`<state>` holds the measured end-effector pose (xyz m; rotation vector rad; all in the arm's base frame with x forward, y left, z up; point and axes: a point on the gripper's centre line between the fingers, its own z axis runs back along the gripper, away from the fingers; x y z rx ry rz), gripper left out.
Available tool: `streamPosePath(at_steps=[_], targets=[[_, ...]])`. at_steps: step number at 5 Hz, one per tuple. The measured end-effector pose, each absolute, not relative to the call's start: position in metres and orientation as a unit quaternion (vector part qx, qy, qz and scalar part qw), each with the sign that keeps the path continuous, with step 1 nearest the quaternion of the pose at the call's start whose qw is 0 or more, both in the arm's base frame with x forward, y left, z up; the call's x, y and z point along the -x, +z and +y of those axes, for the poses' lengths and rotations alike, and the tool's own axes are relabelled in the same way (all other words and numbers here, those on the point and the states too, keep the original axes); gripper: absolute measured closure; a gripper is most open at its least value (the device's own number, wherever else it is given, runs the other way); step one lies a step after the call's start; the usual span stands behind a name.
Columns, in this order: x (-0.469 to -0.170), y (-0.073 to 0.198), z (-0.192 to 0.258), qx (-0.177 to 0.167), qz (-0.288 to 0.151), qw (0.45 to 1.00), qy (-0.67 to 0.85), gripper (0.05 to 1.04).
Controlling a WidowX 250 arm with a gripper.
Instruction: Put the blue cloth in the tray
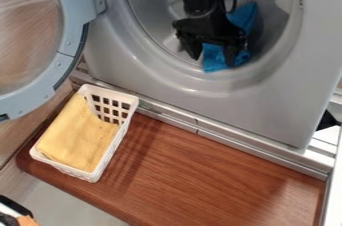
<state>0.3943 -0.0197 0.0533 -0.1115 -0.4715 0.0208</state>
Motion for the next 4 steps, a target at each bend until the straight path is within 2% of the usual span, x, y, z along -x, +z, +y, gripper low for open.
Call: streamPosePath(at_steps=[1, 3, 4], targets=[[-0.398, 0.053, -0.022, 0.062, -0.249, 0.966, 0.008, 0.138], [-0.392, 0.047, -0.027, 0.059, -0.224, 0.973, -0.013, 0.736], [-0.386, 0.049, -0.028, 0.062, -0.209, 0.976, -0.02, 0.941]])
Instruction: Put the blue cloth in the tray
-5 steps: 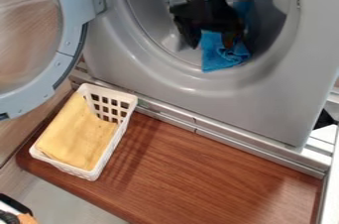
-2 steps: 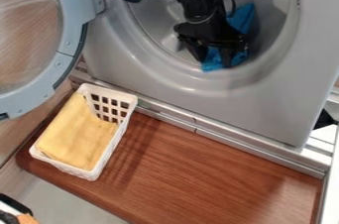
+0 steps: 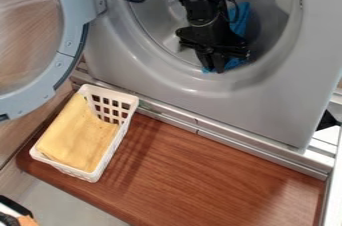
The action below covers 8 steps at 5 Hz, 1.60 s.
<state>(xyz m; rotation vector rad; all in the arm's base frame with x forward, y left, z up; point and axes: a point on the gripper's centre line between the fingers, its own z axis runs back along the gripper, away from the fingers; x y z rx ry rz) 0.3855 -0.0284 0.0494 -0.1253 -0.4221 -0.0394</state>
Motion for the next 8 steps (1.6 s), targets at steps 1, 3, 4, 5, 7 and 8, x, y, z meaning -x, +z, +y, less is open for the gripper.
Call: streamPosePath(at_steps=[1, 3, 4, 5, 7, 8], targets=[[-0.376, 0.086, -0.011, 0.063, -0.224, 0.973, -0.007, 1.02], [-0.314, 0.16, 0.047, 0.055, -0.234, 0.97, 0.021, 1.028], [-0.268, 0.182, 0.071, 0.049, -0.202, 0.978, -0.003, 1.028], [-0.229, 0.175, 0.087, 0.021, -0.142, 0.99, -0.001, 1.028], [-0.199, 0.104, 0.119, -0.009, 0.013, 0.999, 0.028, 1.029], [-0.194, 0.074, 0.126, -0.019, 0.056, 0.997, 0.04, 1.008]])
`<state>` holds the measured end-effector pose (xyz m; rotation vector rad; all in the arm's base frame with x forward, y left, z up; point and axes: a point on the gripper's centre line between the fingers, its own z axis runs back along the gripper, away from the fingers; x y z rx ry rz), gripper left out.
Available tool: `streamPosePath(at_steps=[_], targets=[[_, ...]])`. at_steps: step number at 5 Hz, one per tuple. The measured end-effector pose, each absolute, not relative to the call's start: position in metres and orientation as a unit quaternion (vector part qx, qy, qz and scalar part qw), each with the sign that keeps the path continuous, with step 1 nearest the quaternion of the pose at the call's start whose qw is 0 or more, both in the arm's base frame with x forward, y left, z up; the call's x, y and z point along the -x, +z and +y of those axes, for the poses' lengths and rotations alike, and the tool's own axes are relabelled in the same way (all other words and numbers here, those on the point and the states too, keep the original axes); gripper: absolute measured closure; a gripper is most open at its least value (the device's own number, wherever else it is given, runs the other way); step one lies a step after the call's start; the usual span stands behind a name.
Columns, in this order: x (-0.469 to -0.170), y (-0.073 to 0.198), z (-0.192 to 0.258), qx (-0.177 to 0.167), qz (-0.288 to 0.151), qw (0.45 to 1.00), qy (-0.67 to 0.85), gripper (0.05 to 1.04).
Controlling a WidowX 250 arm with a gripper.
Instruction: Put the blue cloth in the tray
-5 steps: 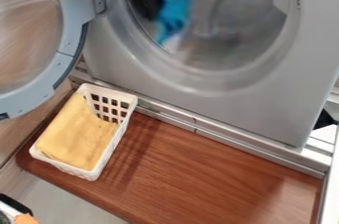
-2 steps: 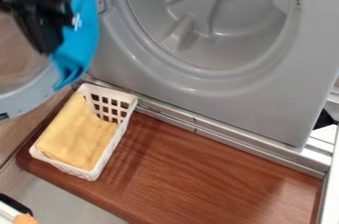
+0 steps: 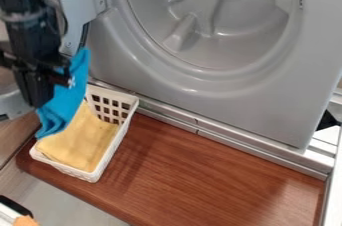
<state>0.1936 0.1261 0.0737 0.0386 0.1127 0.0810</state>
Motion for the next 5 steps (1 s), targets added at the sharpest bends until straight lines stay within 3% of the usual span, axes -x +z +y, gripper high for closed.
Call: streamPosePath(at_steps=[1, 3, 4, 5], targets=[[-0.199, 0.065, 0.119, -0.018, 0.064, 0.997, 0.037, 0.856], [-0.205, 0.059, 0.086, -0.009, 0.077, 0.997, 0.005, 0.273], [-0.207, 0.065, 0.072, -0.006, 0.062, 0.998, -0.01, 0.075], [-0.208, 0.069, 0.067, -0.003, 0.044, 0.999, -0.01, 0.076]])
